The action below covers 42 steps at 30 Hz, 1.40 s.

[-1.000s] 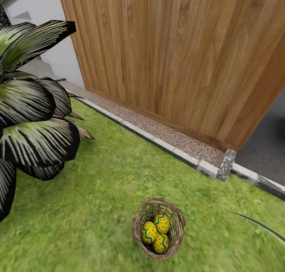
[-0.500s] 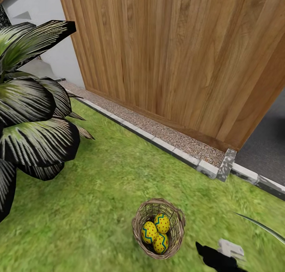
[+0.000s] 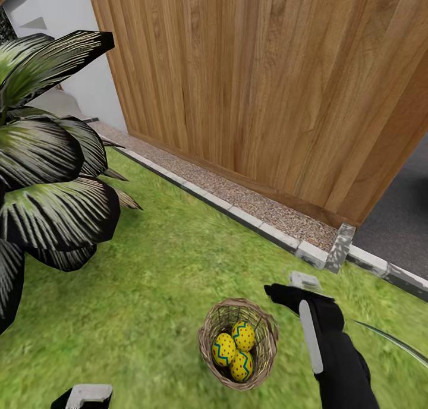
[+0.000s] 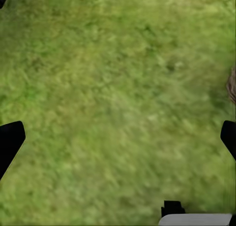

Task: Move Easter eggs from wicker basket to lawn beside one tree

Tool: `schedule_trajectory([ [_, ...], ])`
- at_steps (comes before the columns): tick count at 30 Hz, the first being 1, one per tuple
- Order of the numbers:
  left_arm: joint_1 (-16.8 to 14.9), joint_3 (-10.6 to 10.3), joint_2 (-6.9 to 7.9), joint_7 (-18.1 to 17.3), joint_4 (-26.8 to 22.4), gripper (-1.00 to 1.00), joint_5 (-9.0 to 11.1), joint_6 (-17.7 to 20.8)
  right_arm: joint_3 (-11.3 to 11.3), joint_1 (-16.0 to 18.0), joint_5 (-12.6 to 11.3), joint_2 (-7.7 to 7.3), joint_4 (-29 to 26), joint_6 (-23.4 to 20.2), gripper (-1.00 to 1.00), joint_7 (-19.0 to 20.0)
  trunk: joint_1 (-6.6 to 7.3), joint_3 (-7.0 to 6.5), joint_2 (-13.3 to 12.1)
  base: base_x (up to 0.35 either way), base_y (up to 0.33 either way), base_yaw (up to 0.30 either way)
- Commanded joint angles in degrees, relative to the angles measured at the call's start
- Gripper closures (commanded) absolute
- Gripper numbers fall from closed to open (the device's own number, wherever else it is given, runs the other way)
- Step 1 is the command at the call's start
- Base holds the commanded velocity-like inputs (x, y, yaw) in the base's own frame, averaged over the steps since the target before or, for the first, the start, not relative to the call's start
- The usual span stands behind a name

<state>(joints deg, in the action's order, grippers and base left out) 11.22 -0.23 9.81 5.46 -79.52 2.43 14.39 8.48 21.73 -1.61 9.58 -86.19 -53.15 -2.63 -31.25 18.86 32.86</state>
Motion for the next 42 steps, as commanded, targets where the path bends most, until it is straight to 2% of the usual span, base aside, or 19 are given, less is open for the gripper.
schedule_trajectory([
  [1,0.2,0.5,0.0,0.2,-1.3,-1.0,0.3,1.2,-1.0,3.4,-0.1,0.03,3.8,-0.7,-1.0,-2.3,-0.02,0.08,0.1,0.0,0.0,0.0],
  [5,0.6,0.9,-0.15,0.1,-2.8,-1.0,0.4,2.9,-2.9,9.6,-0.2,0.01,13.6,-0.8,-1.0,-7.0,-0.02,0.08,0.1,0.0,0.0,0.0],
  [6,0.8,1.0,-0.21,0.1,-3.2,-1.0,0.4,4.4,-3.3,12.1,-0.2,0.01,17.7,-0.8,-1.0,-8.4,-0.02,0.08,0.1,0.0,0.0,0.0],
  [9,0.9,1.1,-0.26,0.1,-3.6,-1.0,0.3,6.5,-3.7,14.6,-0.2,-0.15,22.2,-0.7,-1.0,-9.7,-0.02,0.08,0.1,0.0,0.0,0.0],
  [12,1.0,1.3,-0.29,0.0,-3.8,-1.0,0.4,7.9,-3.9,17.4,-0.2,-1.11,29.4,1.1,-1.0,-10.7,-0.02,0.08,0.1,0.0,0.0,0.0],
  [13,0.9,1.4,-0.3,0.0,-3.8,-1.0,0.5,8.3,-3.8,19.3,-0.2,-1.76,34.2,3.0,-1.0,-11.0,-0.02,0.08,0.1,0.0,0.0,0.0],
  [16,0.9,1.5,-0.31,-0.1,-3.8,-1.0,0.5,8.6,-3.5,22.1,-0.2,-2.85,42.4,6.5,-1.0,-11.3,-0.02,0.08,0.1,0.0,0.0,0.0],
  [17,0.9,1.6,-0.34,-0.1,-3.8,-1.0,0.5,8.7,-3.4,23.7,-0.2,-3.89,48.4,9.3,-1.0,-11.4,-0.02,0.08,0.1,0.0,0.0,0.0],
  [18,0.8,1.7,-0.36,0.0,-3.8,-1.0,0.5,8.8,-3.4,24.3,-0.3,-4.54,51.3,10.9,-1.0,-11.4,-0.02,0.08,0.1,0.0,0.0,0.0],
  [19,0.8,1.7,-0.37,0.1,-3.9,-1.0,0.5,9.2,-3.3,25.4,-0.4,-5.89,56.7,14.3,-1.0,-11.5,-0.02,0.08,0.1,0.0,0.0,0.0],
  [23,0.6,1.8,-0.35,0.3,-4.0,-1.0,0.5,11.8,-3.2,27.1,-0.6,-8.21,65.6,19.9,-1.0,-11.6,-0.02,0.08,0.1,0.0,0.0,0.0],
  [25,0.5,1.8,-0.32,0.2,-3.9,-1.0,0.5,12.7,-3.2,27.5,-0.7,-8.75,68.1,21.3,-1.0,-11.6,-0.02,0.08,0.1,0.0,0.0,0.0],
  [31,0.5,1.9,-0.31,0.0,-3.9,-1.0,0.5,13.2,-3.2,27.8,-0.7,-9.29,71.0,24.1,-1.0,-11.6,-0.02,0.08,0.1,0.0,0.0,0.0],
  [35,0.5,1.9,-0.2,0.0,-3.8,-1.0,0.6,13.2,-3.2,27.9,-0.8,-9.35,74.2,27.6,-1.0,-11.6,-0.02,0.08,0.1,0.0,0.0,0.0],
  [42,0.5,2.0,0.05,-0.1,-3.5,-1.0,0.4,13.1,-3.3,27.9,-0.7,-8.98,76.0,29.4,-1.0,-11.5,-0.24,0.26,0.5,0.0,0.0,0.0],
])
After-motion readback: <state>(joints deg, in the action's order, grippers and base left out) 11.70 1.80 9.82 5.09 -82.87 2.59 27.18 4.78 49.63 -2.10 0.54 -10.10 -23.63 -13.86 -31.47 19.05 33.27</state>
